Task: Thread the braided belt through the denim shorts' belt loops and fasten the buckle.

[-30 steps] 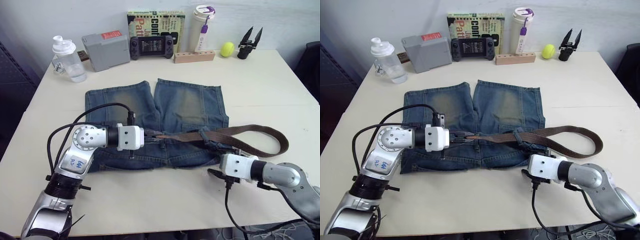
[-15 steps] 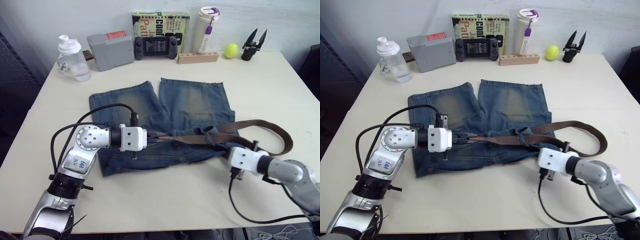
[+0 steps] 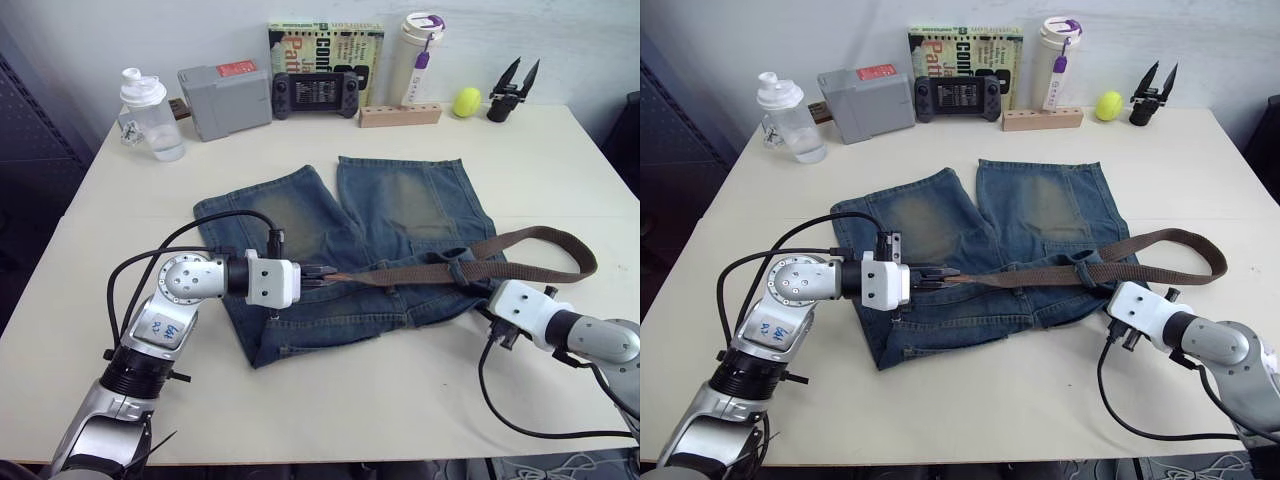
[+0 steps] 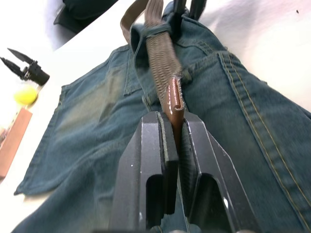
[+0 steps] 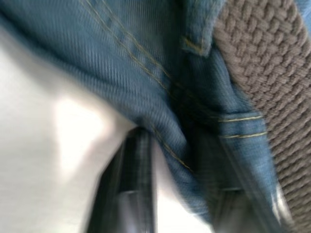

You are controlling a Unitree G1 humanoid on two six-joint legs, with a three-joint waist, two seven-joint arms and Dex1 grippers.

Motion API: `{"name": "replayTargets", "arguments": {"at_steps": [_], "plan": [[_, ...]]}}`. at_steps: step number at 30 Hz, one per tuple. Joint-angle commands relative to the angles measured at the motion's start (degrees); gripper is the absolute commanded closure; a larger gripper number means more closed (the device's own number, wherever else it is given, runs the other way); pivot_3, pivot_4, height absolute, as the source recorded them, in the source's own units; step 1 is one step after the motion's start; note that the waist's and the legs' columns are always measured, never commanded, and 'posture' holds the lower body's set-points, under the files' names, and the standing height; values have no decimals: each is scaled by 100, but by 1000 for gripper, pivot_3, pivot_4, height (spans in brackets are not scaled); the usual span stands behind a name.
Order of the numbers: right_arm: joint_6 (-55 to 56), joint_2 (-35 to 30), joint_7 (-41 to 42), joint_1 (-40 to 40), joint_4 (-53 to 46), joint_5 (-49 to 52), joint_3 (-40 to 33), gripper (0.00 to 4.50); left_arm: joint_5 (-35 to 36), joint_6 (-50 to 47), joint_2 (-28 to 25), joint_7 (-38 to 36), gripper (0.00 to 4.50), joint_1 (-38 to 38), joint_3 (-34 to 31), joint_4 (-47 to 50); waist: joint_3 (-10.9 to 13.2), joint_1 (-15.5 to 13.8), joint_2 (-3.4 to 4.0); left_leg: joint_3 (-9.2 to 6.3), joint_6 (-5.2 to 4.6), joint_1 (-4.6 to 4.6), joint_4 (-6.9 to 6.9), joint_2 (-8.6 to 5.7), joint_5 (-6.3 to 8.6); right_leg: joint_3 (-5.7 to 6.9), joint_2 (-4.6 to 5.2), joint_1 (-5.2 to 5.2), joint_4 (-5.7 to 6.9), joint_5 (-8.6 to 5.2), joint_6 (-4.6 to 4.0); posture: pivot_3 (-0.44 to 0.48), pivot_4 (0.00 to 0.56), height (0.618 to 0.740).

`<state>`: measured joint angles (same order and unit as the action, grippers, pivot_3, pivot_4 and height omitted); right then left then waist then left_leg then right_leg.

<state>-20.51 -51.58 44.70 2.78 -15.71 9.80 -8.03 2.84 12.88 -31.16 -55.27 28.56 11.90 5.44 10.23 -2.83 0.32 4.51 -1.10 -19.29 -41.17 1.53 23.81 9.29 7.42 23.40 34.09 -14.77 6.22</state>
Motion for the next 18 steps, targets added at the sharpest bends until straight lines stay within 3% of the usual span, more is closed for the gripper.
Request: {"name": "replayTargets", "arguments": {"at_steps": [1,3,5,9,13,18], "plan": [[-1910,-73,396,-201,-858,1871,-974,1097,-159,390,70,227,4500,90,-22,43,9,5,16,0,0,-2,1,0,0,-1,0,2,0,0,0,0,150,726],[-2999,-131,554,-297,-1202,3096,-1396,170,-258,625,116,341,4500,103,-32,-26,14,4,23,-6,0,-3,0,2,0,-6,3,6,1,1,-2,0,150,726],[-3966,-26,240,-586,-1273,4050,-1674,170,-353,902,157,439,4500,131,-21,-113,14,4,24,-20,-1,-3,0,3,0,-5,1,7,1,2,-3,0,150,726],[-5307,440,-876,-962,-1142,6161,-1807,170,-1504,2216,164,1127,4500,334,183,-646,14,-37,23,-51,-1,-3,-3,5,1,0,7,5,1,6,-10,0,150,726],[-4965,1234,-3000,-983,-714,8053,-1388,170,-1979,2670,448,1658,4500,470,342,-849,14,-22,23,-47,-3,-8,-1,-8,1,1,10,7,0,7,-8,0,150,726],[-4139,1767,-4958,-1060,-261,8884,-1060,170,-2107,2718,625,1817,4500,471,532,-856,13,-1,24,-34,-3,-10,-1,-10,1,-1,10,11,2,8,-6,0,150,726]]}}
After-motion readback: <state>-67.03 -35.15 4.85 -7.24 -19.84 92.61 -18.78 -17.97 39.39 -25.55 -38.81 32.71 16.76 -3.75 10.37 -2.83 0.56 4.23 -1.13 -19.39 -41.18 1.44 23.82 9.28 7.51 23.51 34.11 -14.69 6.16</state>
